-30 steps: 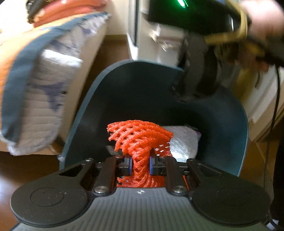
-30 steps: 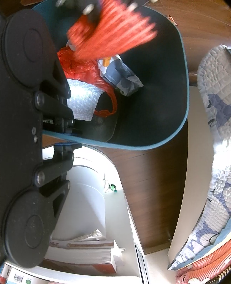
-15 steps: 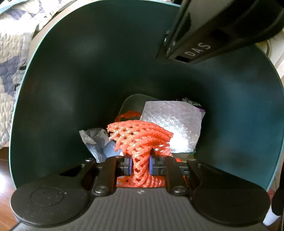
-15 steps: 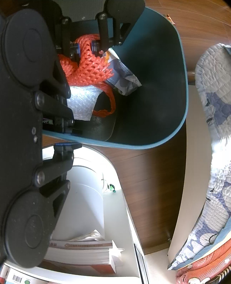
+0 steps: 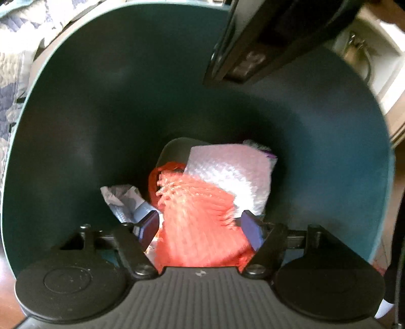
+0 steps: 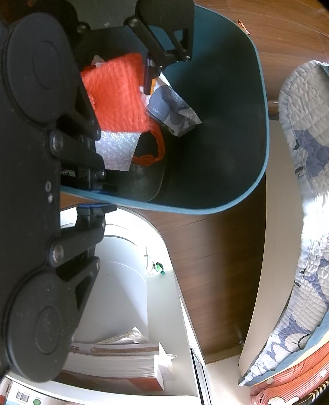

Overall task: Collect trash
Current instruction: 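Carry the orange foam net into the teal bin and release it, then lower the left gripper to the red snack packet and grasp it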

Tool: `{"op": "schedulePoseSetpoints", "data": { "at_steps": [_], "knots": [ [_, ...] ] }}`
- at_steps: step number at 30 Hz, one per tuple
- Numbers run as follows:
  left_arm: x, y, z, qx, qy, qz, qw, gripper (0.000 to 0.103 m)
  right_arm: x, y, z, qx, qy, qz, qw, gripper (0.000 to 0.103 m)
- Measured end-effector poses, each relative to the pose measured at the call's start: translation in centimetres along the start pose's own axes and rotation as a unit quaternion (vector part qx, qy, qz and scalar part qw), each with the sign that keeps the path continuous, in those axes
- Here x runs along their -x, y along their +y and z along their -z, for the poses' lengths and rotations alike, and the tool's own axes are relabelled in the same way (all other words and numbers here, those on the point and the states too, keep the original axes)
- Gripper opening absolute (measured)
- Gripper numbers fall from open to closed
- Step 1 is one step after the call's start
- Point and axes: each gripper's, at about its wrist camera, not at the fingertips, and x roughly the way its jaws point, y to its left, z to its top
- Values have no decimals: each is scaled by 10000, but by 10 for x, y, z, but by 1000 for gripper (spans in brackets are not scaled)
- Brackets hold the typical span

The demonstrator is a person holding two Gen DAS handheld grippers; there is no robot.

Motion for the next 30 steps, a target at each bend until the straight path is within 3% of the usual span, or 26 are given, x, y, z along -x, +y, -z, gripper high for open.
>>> {"op": "schedulePoseSetpoints", "data": {
  "at_steps": [5,22,27,30],
  "knots": [
    [21,2,2,36,-249,243,9994,78,0,-1,0,-7,1,-12,10000,7],
    [96,18,25,246,-1199,-151,9924,79,2,-3,-3,14,-17,-98,9999,9],
    [129,57,49,1032,-1571,-459,9811,80,3,-5,-3,8,-9,-121,9999,9],
    [142,87,69,1504,-1733,-1131,9667,80,3,-5,-4,-5,-10,-124,9999,10]
  ]
}}
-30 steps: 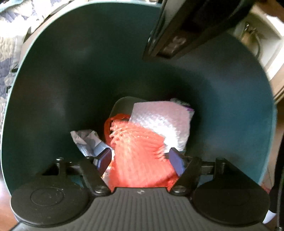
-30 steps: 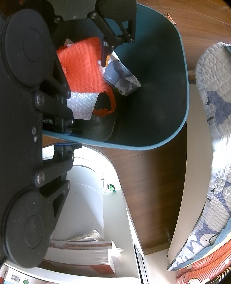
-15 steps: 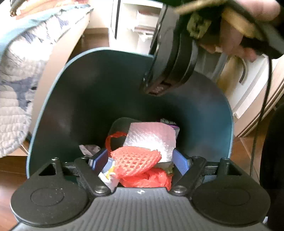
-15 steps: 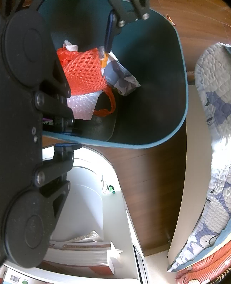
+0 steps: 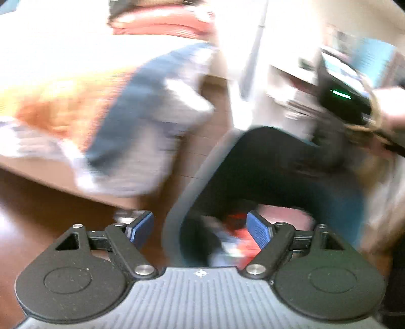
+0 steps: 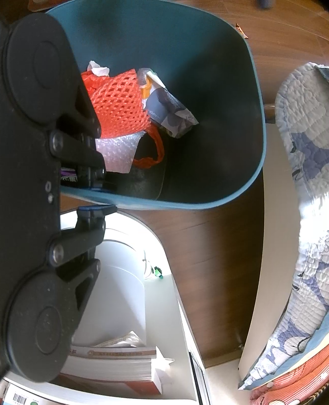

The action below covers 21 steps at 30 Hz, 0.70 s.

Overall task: Collect trash
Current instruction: 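Lower the left gripper to the red snack packet and grasp it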

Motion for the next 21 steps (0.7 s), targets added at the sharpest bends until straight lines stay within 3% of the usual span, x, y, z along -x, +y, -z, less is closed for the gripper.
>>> {"op": "schedulePoseSetpoints", "data": {
  "at_steps": [4,7,10,13,15,17,21],
  "knots": [
    [-9,60,19,667,124,-1000,9927,82,0,0,-1,-4,3,17,10000,11],
    [-37,103,43,1036,591,-1604,9798,82,1,0,-2,-21,5,6,10000,11],
    [-70,139,69,1404,1056,-1944,9651,82,1,0,-2,-45,9,21,10000,11],
    [-104,172,93,1886,1527,-2090,9473,82,0,0,-2,-66,27,43,10000,12],
    [-122,191,108,2323,1818,-1937,9357,82,0,0,-2,-82,44,51,9999,12],
    [-139,211,126,2814,2111,-1824,9181,82,-1,0,-2,-111,63,47,9999,12],
    [-158,223,144,2961,2338,-2074,9026,82,-1,0,-3,-181,74,27,9998,12]
  ]
}}
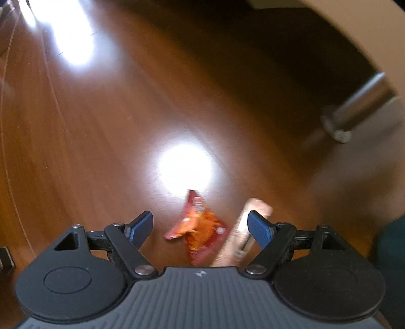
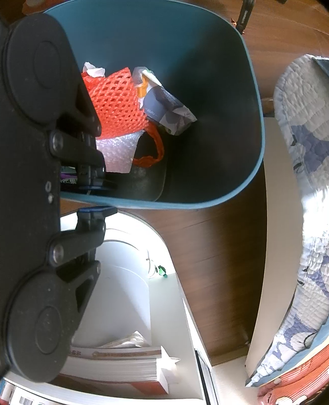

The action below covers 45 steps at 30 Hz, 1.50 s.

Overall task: Collect trash
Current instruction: 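Lower the left gripper to the red snack packet and grasp it, then carry the red snack packet into the teal bin and release it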

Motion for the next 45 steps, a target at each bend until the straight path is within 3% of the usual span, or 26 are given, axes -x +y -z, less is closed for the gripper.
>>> {"op": "schedulePoseSetpoints", "data": {
  "at_steps": [9,11,13,21,27,37,40,45],
  "knots": [
    [-36,-1,1,-33,348,-126,9993,81,-2,0,1,-19,91,59,9999,12],
    [-41,-2,-2,-11,374,-101,9992,74,-2,1,2,-24,104,58,9999,12],
    [-41,-1,0,-1,343,-22,9994,61,-4,3,2,1,110,66,9999,12],
    [-33,-5,5,-72,148,-80,9998,35,-4,3,1,20,99,59,9999,12],
    [-20,5,5,-70,-9,-158,9999,31,-3,3,3,69,61,66,9999,11],
    [53,0,15,-292,-555,134,9979,30,-1,1,6,158,-15,73,9998,6],
    [86,-10,18,-538,-892,247,9942,30,-2,1,5,158,-20,84,9998,6],
    [152,-31,27,-909,-1410,739,9831,30,-4,1,4,148,-32,105,9998,5]
  ]
}}
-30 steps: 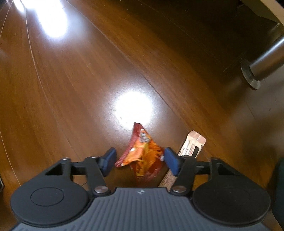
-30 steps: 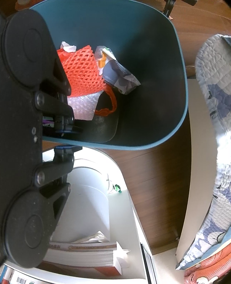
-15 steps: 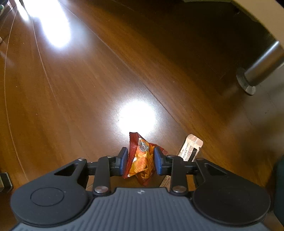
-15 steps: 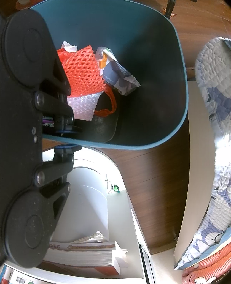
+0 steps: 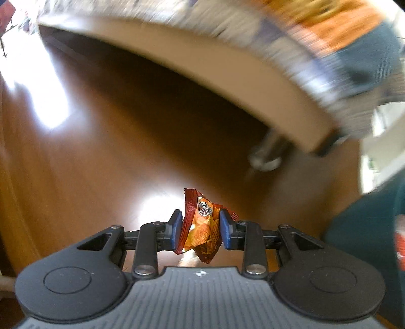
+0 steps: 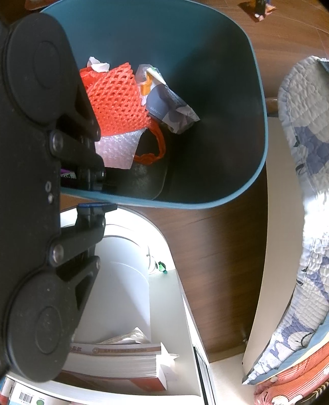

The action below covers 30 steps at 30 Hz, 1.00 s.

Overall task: Collect trash
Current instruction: 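Carry the red snack packet into the teal bin and release it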

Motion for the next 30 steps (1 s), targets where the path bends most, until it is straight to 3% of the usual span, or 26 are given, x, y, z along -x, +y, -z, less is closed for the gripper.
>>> {"op": "schedulePoseSetpoints", "data": {
  "at_steps": [7,14,21,30],
  "knots": [
    [66,-53,-16,-676,-598,855,9922,30,0,3,2,32,2,26,10000,5],
    [93,-132,-20,-1751,-842,1566,9684,30,0,4,3,52,-5,35,10000,5],
    [83,-208,1,-2732,-563,1933,9407,30,2,4,2,60,-55,18,10000,5],
    [24,-263,29,-3359,138,1727,9258,30,5,2,5,72,-96,10,9999,5]
  ]
}}
